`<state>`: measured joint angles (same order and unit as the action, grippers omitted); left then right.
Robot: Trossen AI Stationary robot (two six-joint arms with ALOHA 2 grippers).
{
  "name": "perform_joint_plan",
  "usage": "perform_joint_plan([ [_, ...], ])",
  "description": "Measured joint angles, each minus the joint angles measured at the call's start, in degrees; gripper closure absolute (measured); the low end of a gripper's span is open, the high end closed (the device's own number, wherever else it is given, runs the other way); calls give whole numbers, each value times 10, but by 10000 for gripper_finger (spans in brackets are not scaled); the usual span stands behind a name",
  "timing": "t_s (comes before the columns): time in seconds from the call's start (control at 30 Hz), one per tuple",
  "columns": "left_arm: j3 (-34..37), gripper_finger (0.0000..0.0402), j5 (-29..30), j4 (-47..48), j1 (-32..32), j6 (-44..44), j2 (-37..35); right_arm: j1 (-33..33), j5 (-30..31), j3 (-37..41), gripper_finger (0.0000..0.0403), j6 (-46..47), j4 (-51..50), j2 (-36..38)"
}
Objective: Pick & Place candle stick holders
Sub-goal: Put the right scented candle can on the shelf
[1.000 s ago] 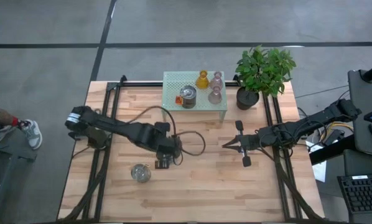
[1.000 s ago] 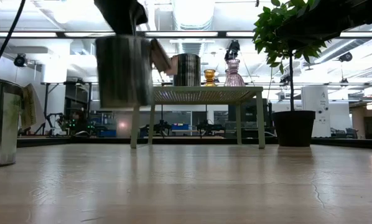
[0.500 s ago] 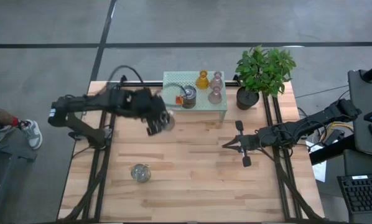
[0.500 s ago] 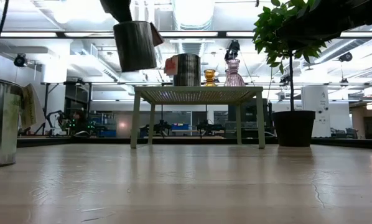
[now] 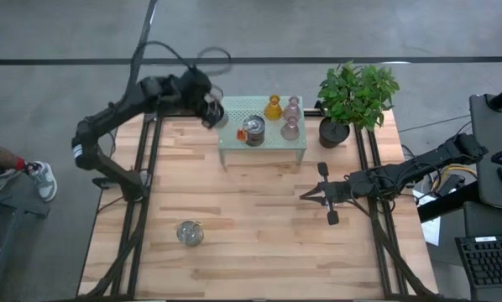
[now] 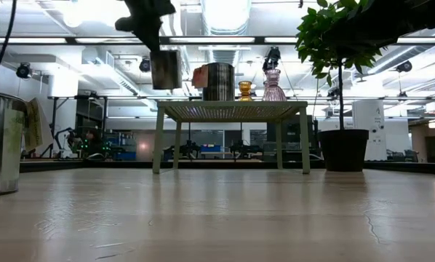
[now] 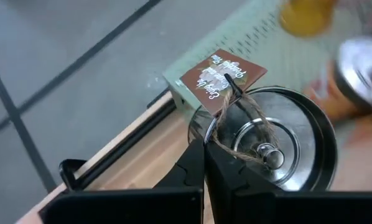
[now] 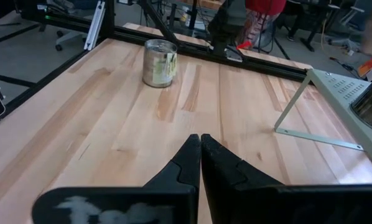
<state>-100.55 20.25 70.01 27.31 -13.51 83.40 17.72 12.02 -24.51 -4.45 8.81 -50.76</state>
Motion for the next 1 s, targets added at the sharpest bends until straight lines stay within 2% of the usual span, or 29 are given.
perform_joint_plan([
  [0.13, -35, 401, -50, -18, 61, 16, 38, 0, 0, 0, 394, 0, 0, 0],
  [0.3, -78, 401, -129, -39, 97, 25, 103, 0, 0, 1, 394, -1, 0, 0],
  [0.67, -203, 401, -146, 3, 105, 36, 229, 0, 0, 4, 394, -3, -1, 0],
  [0.83, -243, 401, -141, 29, 113, 29, 250, 0, 0, 6, 394, -2, -5, 0],
  [1.0, -242, 401, -143, 31, 127, 6, 251, 0, 0, 7, 394, -2, -5, 0],
])
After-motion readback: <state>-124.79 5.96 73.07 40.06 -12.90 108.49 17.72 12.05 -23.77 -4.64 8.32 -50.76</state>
